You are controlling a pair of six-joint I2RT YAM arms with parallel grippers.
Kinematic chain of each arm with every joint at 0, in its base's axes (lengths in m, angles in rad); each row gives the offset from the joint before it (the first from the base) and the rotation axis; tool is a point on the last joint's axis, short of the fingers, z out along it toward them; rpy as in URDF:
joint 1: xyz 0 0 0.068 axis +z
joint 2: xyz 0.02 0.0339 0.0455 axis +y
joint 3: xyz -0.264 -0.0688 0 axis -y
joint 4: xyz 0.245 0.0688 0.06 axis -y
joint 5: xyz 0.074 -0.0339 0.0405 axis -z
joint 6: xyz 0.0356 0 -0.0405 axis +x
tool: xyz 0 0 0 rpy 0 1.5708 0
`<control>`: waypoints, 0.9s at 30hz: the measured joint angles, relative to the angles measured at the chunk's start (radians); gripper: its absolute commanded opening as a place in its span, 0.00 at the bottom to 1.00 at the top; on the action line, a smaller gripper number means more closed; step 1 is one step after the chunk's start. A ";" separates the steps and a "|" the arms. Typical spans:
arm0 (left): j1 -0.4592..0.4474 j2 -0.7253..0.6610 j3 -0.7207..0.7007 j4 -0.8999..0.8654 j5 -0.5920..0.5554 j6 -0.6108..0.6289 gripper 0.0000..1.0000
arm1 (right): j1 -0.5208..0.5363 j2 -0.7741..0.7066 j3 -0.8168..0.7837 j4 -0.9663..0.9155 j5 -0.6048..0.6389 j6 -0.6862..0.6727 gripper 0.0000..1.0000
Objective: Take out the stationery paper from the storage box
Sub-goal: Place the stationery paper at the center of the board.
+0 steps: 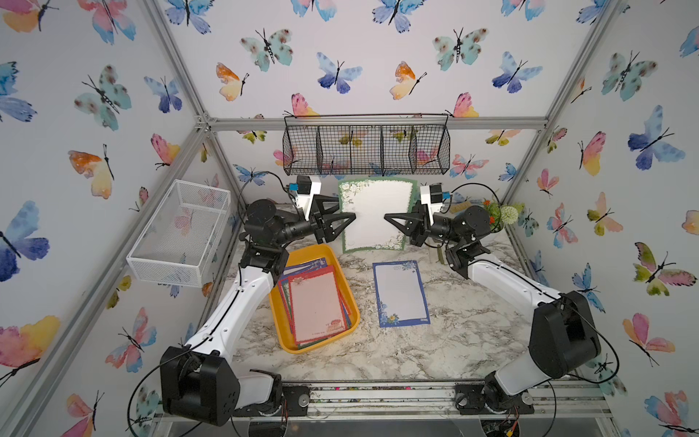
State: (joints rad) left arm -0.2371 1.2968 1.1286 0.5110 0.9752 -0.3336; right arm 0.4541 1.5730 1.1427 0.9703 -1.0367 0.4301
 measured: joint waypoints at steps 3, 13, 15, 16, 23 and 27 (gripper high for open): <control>0.000 -0.013 -0.011 -0.011 -0.054 0.019 0.83 | 0.000 -0.006 0.000 -0.031 0.003 0.008 0.02; 0.013 -0.179 -0.011 -0.173 -0.319 0.161 1.00 | 0.000 -0.159 -0.020 -0.472 0.081 -0.010 0.02; 0.011 -0.219 -0.016 -0.174 -0.341 0.174 0.99 | 0.000 -0.195 -0.021 -0.589 0.104 -0.032 0.02; 0.008 -0.242 -0.023 -0.174 -0.356 0.179 0.98 | 0.000 -0.212 -0.022 -0.649 0.116 -0.042 0.02; -0.063 -0.303 -0.048 -0.209 -0.452 0.250 0.98 | -0.001 -0.218 -0.017 -1.053 0.175 -0.087 0.02; -0.079 -0.298 -0.052 -0.241 -0.489 0.278 0.98 | -0.003 -0.135 -0.005 -1.215 0.177 -0.100 0.03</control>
State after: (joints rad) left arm -0.3164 0.9985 1.0767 0.2695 0.4866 -0.0555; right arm 0.4507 1.4384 1.1381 -0.2451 -0.8597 0.3298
